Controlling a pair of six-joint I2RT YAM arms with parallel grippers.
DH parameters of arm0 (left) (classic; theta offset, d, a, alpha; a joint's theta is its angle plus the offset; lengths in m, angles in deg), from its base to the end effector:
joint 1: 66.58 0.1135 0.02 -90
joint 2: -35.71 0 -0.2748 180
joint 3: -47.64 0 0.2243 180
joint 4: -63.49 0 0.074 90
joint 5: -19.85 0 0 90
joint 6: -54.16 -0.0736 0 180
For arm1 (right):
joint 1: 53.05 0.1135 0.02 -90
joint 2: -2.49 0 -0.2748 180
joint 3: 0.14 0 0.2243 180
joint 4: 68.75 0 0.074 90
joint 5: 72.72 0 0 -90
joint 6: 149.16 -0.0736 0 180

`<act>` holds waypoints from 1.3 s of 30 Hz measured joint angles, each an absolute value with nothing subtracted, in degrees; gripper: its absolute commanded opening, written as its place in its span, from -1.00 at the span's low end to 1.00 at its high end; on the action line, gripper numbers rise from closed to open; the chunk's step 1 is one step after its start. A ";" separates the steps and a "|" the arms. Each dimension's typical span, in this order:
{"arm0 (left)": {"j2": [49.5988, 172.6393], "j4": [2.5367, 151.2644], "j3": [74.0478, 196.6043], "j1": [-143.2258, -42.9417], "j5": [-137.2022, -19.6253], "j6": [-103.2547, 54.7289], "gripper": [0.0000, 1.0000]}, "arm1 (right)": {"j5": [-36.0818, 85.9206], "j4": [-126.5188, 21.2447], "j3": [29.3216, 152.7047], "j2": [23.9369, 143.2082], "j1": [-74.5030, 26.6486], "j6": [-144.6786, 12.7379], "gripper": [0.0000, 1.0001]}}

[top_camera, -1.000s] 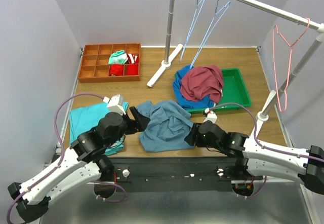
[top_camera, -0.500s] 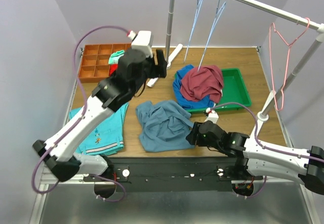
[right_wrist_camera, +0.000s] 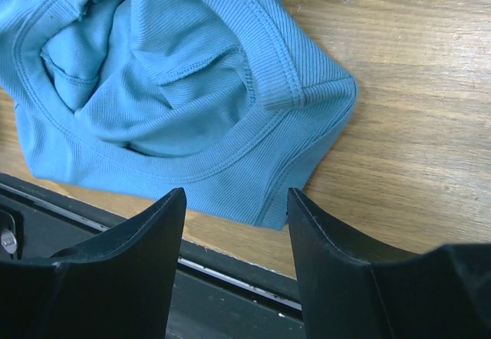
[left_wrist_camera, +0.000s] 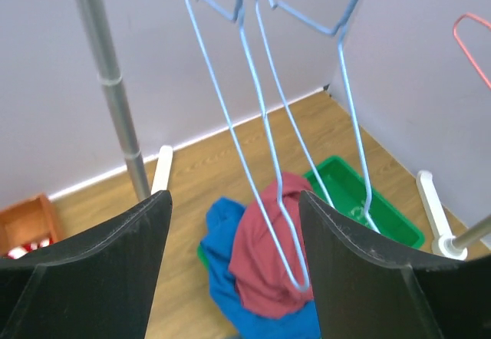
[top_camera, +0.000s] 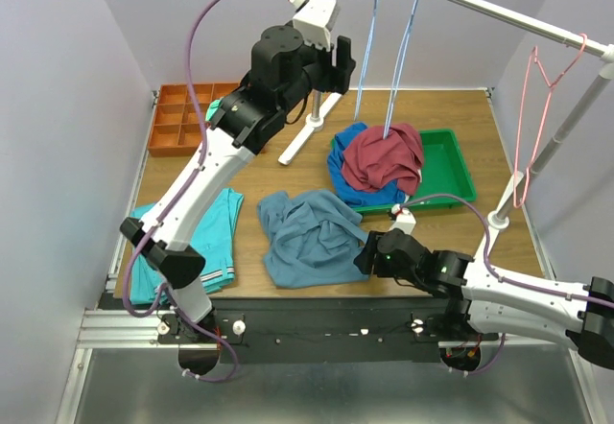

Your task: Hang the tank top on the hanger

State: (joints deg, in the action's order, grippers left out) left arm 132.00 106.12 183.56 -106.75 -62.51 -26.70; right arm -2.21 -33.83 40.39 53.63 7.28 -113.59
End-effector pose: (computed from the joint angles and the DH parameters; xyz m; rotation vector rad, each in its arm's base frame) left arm 0.2887 -0.2309 0.5220 0.3402 1.6158 -0.5524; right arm 0.1047 0.1342 0.1839 0.0444 2.3880 0.5998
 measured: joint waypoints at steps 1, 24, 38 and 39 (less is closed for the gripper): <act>133.36 106.10 185.28 -106.75 -63.06 -26.87 0.49 | -2.21 -33.83 40.39 53.82 7.28 -113.59 0.27; 147.94 104.22 191.47 -112.08 -47.50 -33.08 -0.31 | -2.95 -32.63 41.29 51.64 7.28 -113.68 0.27; 147.94 102.14 191.66 -112.06 -46.45 -35.24 -0.51 | -3.06 -32.09 41.29 51.46 7.28 -113.74 0.27; 147.96 102.14 191.73 -111.95 -46.71 -35.31 -0.51 | -3.06 -32.09 41.29 51.46 7.28 -113.74 0.27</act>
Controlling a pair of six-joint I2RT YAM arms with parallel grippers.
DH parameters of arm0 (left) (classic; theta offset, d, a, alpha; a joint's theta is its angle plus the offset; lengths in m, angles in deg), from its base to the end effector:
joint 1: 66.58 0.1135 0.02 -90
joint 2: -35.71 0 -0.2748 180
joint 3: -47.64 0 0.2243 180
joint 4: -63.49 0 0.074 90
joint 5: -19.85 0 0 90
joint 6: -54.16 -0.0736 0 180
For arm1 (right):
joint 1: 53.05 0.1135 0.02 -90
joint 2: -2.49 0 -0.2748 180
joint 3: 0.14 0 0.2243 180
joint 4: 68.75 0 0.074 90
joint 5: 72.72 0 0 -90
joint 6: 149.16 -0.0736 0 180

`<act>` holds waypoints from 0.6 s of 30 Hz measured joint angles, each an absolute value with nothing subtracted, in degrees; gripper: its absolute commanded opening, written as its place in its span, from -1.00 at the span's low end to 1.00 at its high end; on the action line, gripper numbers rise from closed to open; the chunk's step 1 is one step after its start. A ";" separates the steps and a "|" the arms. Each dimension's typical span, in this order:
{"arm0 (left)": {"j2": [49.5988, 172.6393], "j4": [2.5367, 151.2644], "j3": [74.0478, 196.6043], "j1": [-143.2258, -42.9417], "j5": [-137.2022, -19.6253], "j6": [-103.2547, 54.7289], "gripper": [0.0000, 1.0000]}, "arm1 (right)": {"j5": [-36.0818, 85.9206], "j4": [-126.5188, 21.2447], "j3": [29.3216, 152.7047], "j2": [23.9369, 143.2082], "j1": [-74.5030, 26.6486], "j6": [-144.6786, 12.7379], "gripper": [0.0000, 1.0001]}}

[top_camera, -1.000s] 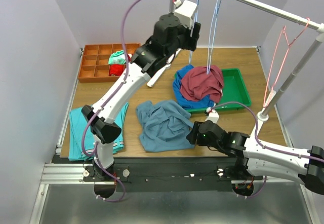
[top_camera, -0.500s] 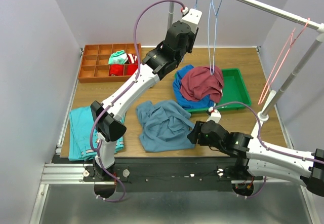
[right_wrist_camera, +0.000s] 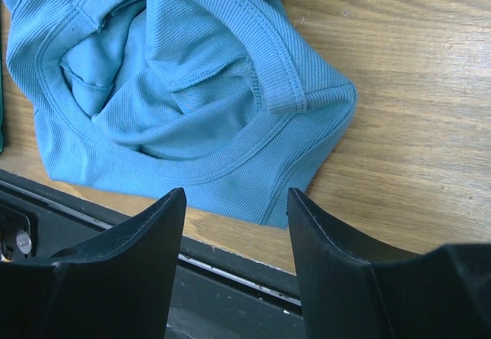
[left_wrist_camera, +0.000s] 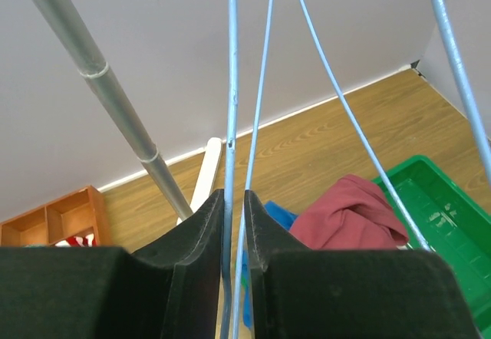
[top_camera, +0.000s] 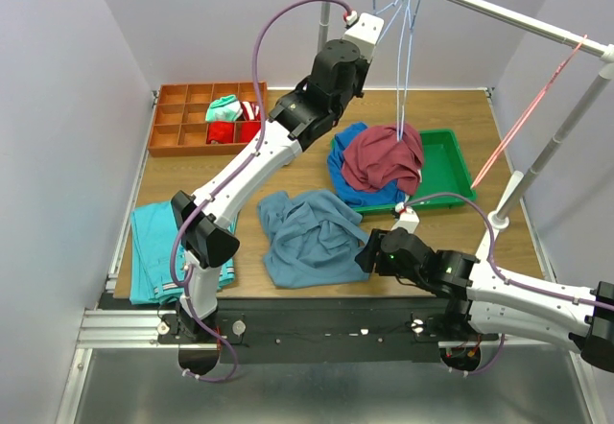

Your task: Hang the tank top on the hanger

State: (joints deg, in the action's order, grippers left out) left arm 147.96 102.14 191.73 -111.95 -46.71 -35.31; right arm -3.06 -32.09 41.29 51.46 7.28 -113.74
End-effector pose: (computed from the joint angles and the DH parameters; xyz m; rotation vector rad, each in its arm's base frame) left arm 0.3406 -0.3033 0.4694 0.3502 1.6495 -0.2572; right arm 0.1037 0.1303 0.1917 0.0601 2.3624 0.6117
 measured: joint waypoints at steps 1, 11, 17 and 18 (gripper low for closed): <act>147.96 102.14 191.88 -111.80 -46.95 -35.37 -0.51 | -3.06 -32.09 41.29 51.46 7.28 -113.74 0.27; 148.46 102.51 194.70 -108.71 -54.60 -32.27 -0.50 | -3.06 -32.06 41.29 51.55 7.28 -113.74 0.28; 149.23 102.93 195.14 -107.77 -57.51 -30.21 -0.50 | -3.06 -32.06 41.29 51.55 7.28 -113.74 0.28; 149.47 103.01 195.21 -107.80 -57.88 -30.04 -0.50 | -3.06 -32.04 41.29 51.55 7.28 -113.74 0.29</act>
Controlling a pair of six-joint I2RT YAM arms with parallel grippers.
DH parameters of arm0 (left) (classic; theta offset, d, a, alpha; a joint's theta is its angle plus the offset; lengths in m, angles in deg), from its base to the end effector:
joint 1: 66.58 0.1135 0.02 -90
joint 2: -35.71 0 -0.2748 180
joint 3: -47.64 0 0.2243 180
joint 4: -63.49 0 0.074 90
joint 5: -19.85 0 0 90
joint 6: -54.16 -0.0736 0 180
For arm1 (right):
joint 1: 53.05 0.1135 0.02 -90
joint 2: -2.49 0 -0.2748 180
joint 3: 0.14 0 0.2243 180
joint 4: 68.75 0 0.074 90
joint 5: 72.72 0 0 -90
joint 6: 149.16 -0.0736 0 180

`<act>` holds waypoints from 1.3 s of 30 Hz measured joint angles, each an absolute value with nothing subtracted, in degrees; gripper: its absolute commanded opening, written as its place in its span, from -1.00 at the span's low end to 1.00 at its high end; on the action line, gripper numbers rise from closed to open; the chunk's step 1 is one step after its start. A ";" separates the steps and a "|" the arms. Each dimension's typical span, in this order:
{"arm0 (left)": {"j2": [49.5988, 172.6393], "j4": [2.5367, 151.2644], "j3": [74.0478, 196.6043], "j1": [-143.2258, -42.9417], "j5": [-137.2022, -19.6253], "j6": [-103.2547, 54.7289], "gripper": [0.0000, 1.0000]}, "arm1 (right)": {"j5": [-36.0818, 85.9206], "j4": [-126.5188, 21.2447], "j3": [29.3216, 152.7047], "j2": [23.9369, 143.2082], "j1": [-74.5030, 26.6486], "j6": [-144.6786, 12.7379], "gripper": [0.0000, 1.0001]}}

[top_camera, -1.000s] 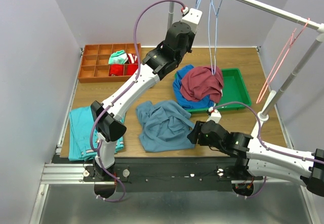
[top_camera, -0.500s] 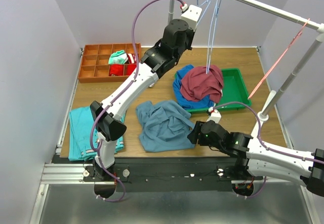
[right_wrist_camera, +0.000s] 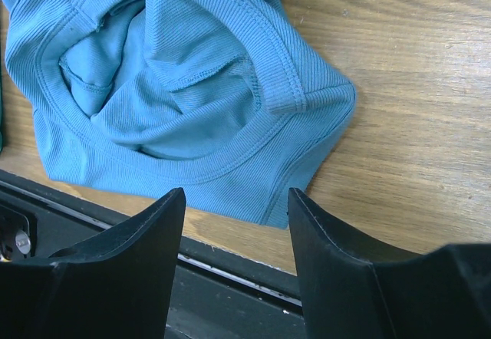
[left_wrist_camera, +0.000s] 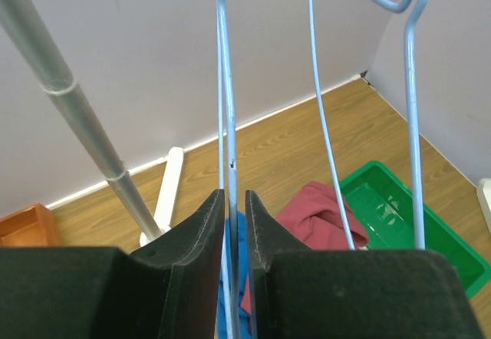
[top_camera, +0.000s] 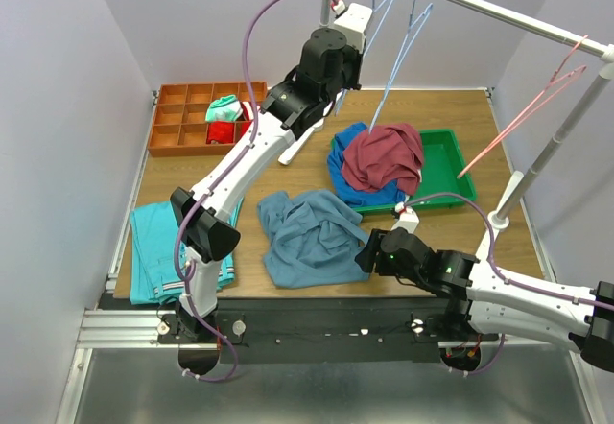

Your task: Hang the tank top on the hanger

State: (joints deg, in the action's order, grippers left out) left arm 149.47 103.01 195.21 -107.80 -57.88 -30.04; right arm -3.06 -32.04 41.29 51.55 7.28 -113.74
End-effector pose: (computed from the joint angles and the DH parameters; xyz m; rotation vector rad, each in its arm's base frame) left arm 0.3580 -0.2929 0.4753 0.3552 1.6493 -0.4407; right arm 0.1037 0.1303 0.1913 0.0596 2.3642 0.6093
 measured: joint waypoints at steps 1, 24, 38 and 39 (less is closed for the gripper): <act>149.75 103.17 195.29 -107.80 -58.27 -29.89 -0.50 | -3.06 -32.04 41.29 51.55 7.28 -113.74 0.30; 150.25 103.25 196.91 -107.77 -58.36 -29.21 -1.00 | -3.56 -29.88 41.60 51.11 7.28 -113.24 0.45; 138.95 100.22 185.94 -107.77 -57.25 -31.81 -1.00 | -4.11 -29.92 43.30 52.77 7.28 -112.04 0.45; 138.30 100.15 184.69 -107.77 -57.18 -31.83 -1.00 | -4.15 -29.92 43.34 52.77 7.28 -112.02 0.45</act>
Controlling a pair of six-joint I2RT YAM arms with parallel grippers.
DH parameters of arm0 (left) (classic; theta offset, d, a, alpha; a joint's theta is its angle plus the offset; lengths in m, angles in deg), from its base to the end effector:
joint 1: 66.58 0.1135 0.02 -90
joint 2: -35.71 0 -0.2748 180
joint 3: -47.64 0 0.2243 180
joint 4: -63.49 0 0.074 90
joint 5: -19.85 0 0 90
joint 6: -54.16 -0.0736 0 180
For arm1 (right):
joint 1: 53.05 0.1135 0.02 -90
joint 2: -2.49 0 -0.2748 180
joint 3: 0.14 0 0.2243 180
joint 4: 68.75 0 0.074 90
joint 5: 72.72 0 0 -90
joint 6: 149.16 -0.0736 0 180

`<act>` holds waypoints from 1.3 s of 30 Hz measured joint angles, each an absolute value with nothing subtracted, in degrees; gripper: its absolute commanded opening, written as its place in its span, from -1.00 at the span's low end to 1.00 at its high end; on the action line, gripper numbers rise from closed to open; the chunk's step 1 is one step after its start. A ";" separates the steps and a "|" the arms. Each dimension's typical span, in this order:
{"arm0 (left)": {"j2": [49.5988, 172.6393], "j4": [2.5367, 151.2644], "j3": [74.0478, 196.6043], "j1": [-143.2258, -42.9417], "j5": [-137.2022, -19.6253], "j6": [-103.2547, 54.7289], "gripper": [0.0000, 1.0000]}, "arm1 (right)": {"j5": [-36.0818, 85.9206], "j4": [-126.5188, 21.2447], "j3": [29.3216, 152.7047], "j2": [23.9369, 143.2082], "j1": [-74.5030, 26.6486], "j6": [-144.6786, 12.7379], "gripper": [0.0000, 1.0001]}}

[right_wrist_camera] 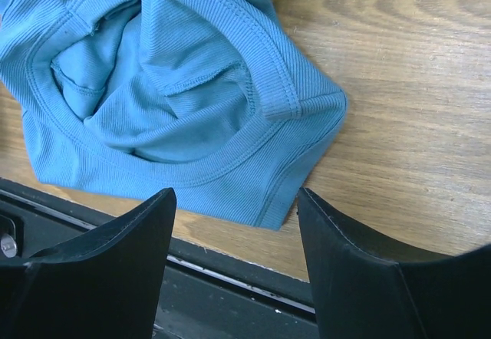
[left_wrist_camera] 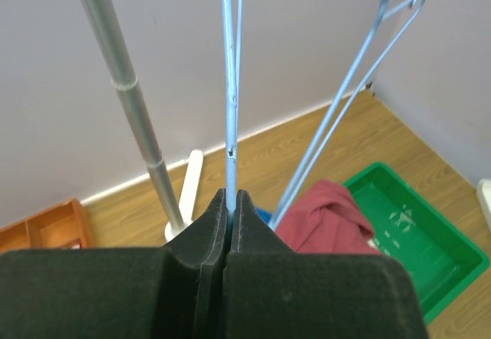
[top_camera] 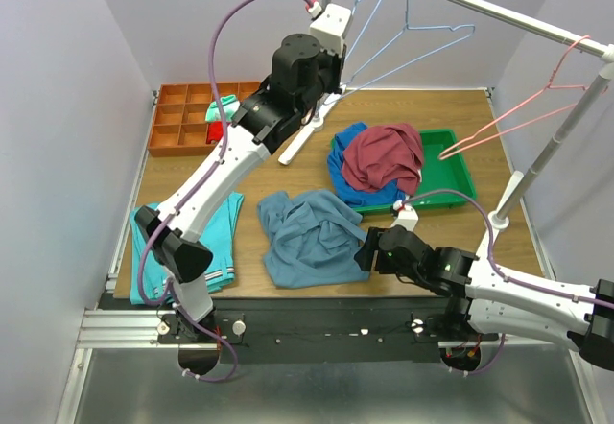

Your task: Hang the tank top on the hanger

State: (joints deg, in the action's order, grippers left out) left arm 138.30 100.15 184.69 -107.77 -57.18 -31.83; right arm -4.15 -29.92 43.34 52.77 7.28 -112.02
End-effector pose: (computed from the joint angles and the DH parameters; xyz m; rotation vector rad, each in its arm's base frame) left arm 0.3198 -0.2579 0.5030 0.3475 1.5874 -0.4279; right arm 0.1059 0.1316 0.1964 0.0280 2.3658 0.5573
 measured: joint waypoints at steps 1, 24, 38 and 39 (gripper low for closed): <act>137.10 99.95 182.59 -107.77 -57.05 -31.88 -1.00 | -4.26 -29.92 43.43 52.77 7.28 -111.95 0.45; 87.87 103.12 126.57 -107.58 -56.70 -22.87 -1.00 | -7.61 -27.47 46.08 55.31 7.28 -111.40 0.36; 77.21 126.27 120.15 -108.67 -73.31 -20.38 -1.00 | -13.18 -29.94 49.14 66.61 7.28 -110.66 0.30; 77.16 127.47 120.78 -108.71 -73.88 -20.47 -1.00 | -13.68 -30.12 49.73 67.31 7.28 -110.51 0.29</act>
State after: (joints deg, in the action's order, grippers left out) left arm 77.16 127.47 120.78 -108.71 -73.88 -20.47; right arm -13.68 -30.12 49.73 67.31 7.28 -110.51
